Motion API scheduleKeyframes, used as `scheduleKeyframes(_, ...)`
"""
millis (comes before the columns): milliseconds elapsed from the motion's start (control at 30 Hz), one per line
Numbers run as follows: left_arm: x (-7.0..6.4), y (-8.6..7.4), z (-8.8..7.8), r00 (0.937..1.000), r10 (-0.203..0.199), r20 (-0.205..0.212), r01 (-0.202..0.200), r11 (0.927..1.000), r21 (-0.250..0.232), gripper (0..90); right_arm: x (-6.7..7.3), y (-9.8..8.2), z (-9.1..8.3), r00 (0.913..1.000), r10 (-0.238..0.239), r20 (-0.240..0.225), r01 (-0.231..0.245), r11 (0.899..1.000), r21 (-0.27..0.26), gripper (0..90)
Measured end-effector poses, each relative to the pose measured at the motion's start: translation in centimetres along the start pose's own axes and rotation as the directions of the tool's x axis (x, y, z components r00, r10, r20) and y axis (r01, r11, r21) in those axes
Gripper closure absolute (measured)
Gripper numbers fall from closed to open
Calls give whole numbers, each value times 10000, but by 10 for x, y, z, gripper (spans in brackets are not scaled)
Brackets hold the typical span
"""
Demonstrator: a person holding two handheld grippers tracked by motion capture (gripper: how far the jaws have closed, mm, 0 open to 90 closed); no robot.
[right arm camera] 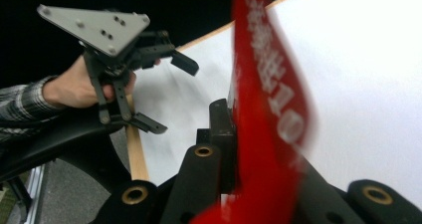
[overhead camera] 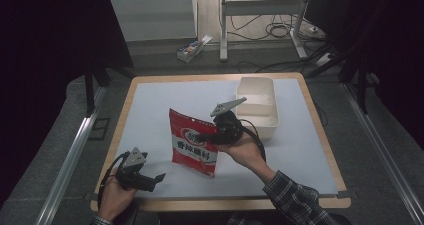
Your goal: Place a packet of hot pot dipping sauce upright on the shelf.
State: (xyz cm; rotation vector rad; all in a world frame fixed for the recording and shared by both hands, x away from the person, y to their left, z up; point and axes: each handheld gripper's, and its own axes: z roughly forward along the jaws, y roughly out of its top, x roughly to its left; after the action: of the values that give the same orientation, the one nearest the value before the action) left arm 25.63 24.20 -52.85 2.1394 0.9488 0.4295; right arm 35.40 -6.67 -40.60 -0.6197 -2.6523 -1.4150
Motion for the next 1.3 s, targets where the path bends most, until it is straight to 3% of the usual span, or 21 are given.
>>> scheduleKeyframes(267, 0, 0, 1, 9999, -47, 104, 47, 10000, 53, 0, -3, 12, -12, 9975, -318, 628, 328, 9993, -150, 878)
scheduleKeyframes(733, 1, -1, 1, 9999, 67, 98, -67, 10000, -18, 0, -29, 35, -33, 9891, -341, 1432, 426, 9975, -567, 877)
scheduleKeyframes(1300, 2, -1, 1, 9998, -33, 210, 36, 9998, -174, 0, -53, 56, -42, 9838, -256, 1773, 409, 9957, -828, 877)
